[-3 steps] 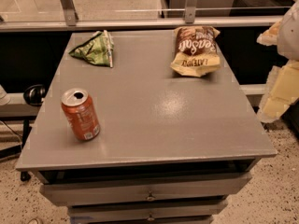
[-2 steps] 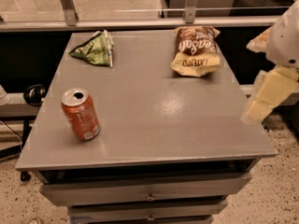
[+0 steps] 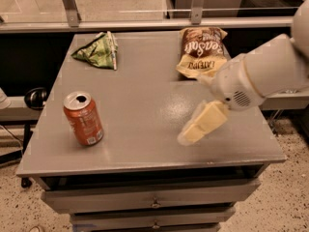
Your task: Move coke can near brown chip bag
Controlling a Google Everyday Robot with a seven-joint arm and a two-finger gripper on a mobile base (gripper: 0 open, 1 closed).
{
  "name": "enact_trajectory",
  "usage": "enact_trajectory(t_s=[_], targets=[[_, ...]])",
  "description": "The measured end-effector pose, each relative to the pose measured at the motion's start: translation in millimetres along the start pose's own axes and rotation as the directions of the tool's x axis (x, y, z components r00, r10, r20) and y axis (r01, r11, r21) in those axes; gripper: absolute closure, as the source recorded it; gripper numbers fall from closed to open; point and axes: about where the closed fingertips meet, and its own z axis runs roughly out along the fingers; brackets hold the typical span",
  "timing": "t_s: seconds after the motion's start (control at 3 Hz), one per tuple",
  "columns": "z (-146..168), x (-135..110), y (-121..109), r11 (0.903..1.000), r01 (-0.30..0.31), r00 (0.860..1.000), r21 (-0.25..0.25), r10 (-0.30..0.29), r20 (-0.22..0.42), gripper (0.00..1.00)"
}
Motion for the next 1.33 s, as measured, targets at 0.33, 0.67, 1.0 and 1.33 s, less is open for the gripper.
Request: enact_trajectory(t_s=[0.33, 0.67, 1.0, 1.33], targets=[[61, -42, 22, 0.9963, 0.041, 0.977, -0.076, -0.024, 0.214, 0.00], [73, -93, 45, 0.9893, 0.089, 0.944, -0.116, -0.046, 0.325, 0.00], [70, -87, 48, 0.9901, 0.070, 0.937, -0.122, -0.023, 0.349, 0.00], [88, -85, 57, 0.9911, 0.055, 0.897, -0.121, 0.004, 0.441, 0.00]])
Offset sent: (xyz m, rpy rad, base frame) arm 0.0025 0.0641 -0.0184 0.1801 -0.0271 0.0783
